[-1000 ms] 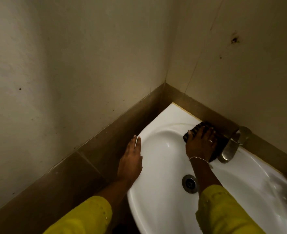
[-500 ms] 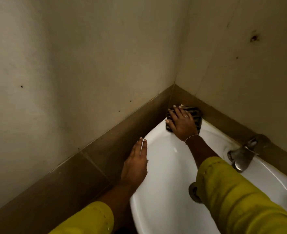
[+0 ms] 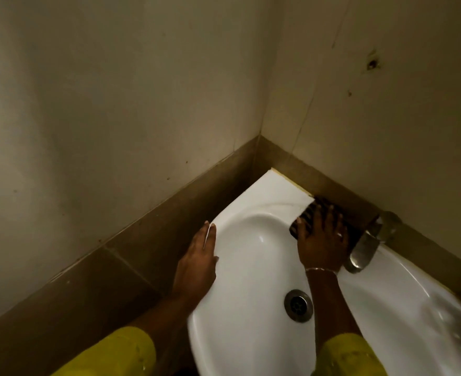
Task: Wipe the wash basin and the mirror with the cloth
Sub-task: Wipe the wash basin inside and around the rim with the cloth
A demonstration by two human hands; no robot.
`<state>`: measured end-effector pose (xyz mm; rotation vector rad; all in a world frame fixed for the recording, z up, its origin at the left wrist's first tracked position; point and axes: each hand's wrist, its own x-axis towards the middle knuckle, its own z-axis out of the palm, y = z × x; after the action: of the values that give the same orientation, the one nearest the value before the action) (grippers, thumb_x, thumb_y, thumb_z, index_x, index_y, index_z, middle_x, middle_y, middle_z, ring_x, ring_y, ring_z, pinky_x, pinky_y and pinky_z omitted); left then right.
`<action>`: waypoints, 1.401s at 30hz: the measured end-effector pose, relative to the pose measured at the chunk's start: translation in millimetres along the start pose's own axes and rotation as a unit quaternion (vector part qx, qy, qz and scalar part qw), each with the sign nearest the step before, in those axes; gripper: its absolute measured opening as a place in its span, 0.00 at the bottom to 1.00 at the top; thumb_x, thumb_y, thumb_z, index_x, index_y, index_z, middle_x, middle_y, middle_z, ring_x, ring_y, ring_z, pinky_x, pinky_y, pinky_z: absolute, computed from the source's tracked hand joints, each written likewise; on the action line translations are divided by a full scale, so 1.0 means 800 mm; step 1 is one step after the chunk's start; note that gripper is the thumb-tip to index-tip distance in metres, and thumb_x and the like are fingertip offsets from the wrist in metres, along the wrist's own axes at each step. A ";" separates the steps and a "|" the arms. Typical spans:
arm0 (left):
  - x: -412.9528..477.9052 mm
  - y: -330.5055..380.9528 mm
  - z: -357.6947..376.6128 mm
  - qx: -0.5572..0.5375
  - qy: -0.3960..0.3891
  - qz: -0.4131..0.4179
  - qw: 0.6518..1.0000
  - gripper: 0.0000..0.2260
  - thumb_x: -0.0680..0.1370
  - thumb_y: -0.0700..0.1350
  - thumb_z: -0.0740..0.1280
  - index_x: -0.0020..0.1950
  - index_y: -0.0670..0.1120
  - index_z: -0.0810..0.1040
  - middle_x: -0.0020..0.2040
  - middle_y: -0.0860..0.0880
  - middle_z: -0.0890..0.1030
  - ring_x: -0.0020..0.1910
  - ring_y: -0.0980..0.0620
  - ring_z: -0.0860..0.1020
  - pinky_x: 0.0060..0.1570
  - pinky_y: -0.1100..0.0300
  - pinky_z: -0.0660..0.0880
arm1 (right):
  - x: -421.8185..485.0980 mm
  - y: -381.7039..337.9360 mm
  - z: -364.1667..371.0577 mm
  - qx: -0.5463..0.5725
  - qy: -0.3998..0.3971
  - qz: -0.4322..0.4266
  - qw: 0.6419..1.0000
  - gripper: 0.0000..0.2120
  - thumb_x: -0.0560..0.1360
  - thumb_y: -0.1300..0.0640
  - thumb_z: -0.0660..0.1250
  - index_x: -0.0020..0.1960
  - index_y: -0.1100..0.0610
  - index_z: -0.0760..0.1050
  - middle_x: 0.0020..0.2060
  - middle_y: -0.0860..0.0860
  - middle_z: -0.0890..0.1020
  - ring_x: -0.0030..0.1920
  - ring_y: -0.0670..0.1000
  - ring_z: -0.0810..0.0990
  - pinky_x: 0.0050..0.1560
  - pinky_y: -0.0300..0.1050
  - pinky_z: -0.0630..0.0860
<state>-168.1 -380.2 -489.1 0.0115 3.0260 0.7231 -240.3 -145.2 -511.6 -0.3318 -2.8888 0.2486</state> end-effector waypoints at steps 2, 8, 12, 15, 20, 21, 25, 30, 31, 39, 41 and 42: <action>0.000 0.000 -0.001 0.002 -0.001 0.002 1.000 0.30 0.79 0.43 0.58 0.75 0.46 0.45 0.77 0.48 0.46 0.75 0.49 0.51 0.68 0.60 0.61 | -0.002 -0.010 0.000 0.003 -0.010 0.037 0.999 0.34 0.78 0.40 0.39 0.70 0.61 0.65 0.66 0.65 0.70 0.65 0.66 0.69 0.63 0.63 0.65; 0.002 -0.002 0.004 0.000 -0.002 0.001 1.000 0.29 0.80 0.42 0.57 0.75 0.46 0.44 0.77 0.47 0.46 0.76 0.48 0.51 0.68 0.59 0.61 | 0.032 -0.091 0.012 0.031 -0.038 0.003 0.999 0.34 0.75 0.41 0.39 0.71 0.60 0.62 0.71 0.63 0.63 0.71 0.65 0.60 0.67 0.63 0.57; 0.004 -0.006 0.007 0.016 0.000 0.003 1.000 0.28 0.81 0.44 0.55 0.75 0.47 0.43 0.77 0.48 0.45 0.76 0.49 0.50 0.68 0.62 0.60 | 0.058 -0.139 0.014 0.032 -0.062 -0.024 0.997 0.34 0.73 0.41 0.41 0.74 0.56 0.57 0.74 0.60 0.57 0.74 0.62 0.51 0.71 0.60 0.47; 0.004 -0.006 0.008 0.025 -0.003 0.003 1.000 0.28 0.81 0.45 0.55 0.75 0.47 0.42 0.77 0.48 0.45 0.76 0.50 0.50 0.68 0.62 0.60 | 0.053 -0.156 0.016 0.029 -0.077 -0.088 0.993 0.33 0.73 0.41 0.42 0.73 0.54 0.60 0.74 0.58 0.58 0.74 0.61 0.52 0.71 0.60 0.47; 0.000 0.000 0.008 0.010 -0.002 -0.016 1.000 0.30 0.80 0.46 0.56 0.75 0.44 0.41 0.77 0.48 0.47 0.75 0.51 0.51 0.69 0.63 0.58 | -0.001 -0.168 0.023 0.072 -0.065 -0.233 0.968 0.27 0.74 0.40 0.48 0.62 0.52 0.75 0.65 0.57 0.74 0.68 0.63 0.66 0.66 0.64 0.57; 0.002 -0.001 0.006 0.002 0.002 -0.024 1.000 0.30 0.80 0.46 0.57 0.75 0.44 0.42 0.77 0.47 0.47 0.75 0.51 0.52 0.69 0.63 0.58 | -0.001 -0.169 0.022 0.070 -0.072 -0.253 0.962 0.27 0.74 0.40 0.48 0.63 0.51 0.74 0.65 0.56 0.74 0.68 0.63 0.66 0.66 0.64 0.57; 0.004 -0.005 0.002 -0.014 0.000 -0.042 0.999 0.30 0.80 0.45 0.58 0.75 0.43 0.44 0.77 0.47 0.50 0.75 0.50 0.53 0.69 0.61 0.57 | 0.013 -0.132 0.018 0.005 -0.072 -0.227 0.971 0.29 0.74 0.39 0.47 0.70 0.51 0.65 0.70 0.56 0.68 0.70 0.63 0.63 0.66 0.66 0.57; 0.001 -0.002 0.002 -0.017 -0.001 -0.045 0.999 0.30 0.79 0.44 0.58 0.75 0.43 0.45 0.77 0.45 0.52 0.75 0.48 0.55 0.70 0.59 0.56 | -0.013 -0.042 0.010 -0.073 -0.041 -0.077 0.994 0.34 0.69 0.51 0.70 0.71 0.52 0.62 0.70 0.62 0.65 0.69 0.70 0.60 0.63 0.74 0.58; 0.001 -0.003 0.003 -0.020 0.000 -0.047 0.999 0.30 0.79 0.44 0.59 0.75 0.43 0.46 0.76 0.44 0.53 0.74 0.47 0.56 0.70 0.59 0.57 | -0.024 -0.029 0.005 -0.079 -0.030 -0.045 0.995 0.35 0.67 0.52 0.73 0.71 0.53 0.63 0.69 0.64 0.66 0.68 0.71 0.61 0.62 0.75 0.59; 0.003 -0.002 0.004 -0.049 -0.005 -0.078 0.996 0.30 0.79 0.45 0.60 0.75 0.44 0.48 0.76 0.44 0.56 0.72 0.46 0.61 0.68 0.55 0.60 | -0.056 -0.010 0.005 -0.057 0.018 0.027 0.998 0.35 0.67 0.52 0.73 0.70 0.59 0.64 0.66 0.69 0.67 0.66 0.71 0.65 0.61 0.73 0.60; 0.004 -0.003 0.004 -0.051 -0.006 -0.076 0.996 0.30 0.79 0.45 0.60 0.75 0.44 0.48 0.76 0.44 0.56 0.72 0.46 0.61 0.68 0.55 0.60 | -0.044 -0.020 0.007 -0.050 0.025 0.022 0.998 0.34 0.68 0.50 0.72 0.69 0.60 0.65 0.66 0.69 0.68 0.65 0.71 0.65 0.61 0.73 0.59; 0.004 -0.003 0.004 -0.052 -0.008 -0.074 0.996 0.30 0.79 0.45 0.60 0.75 0.44 0.47 0.76 0.44 0.56 0.72 0.46 0.61 0.68 0.56 0.60 | -0.036 -0.026 0.008 -0.045 0.026 0.012 0.999 0.34 0.68 0.50 0.72 0.69 0.60 0.65 0.66 0.69 0.67 0.66 0.72 0.65 0.62 0.73 0.58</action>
<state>-171.4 -380.7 -492.9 -0.2074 2.9309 0.8608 -218.4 -173.1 -519.5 -0.3843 -2.8513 0.1120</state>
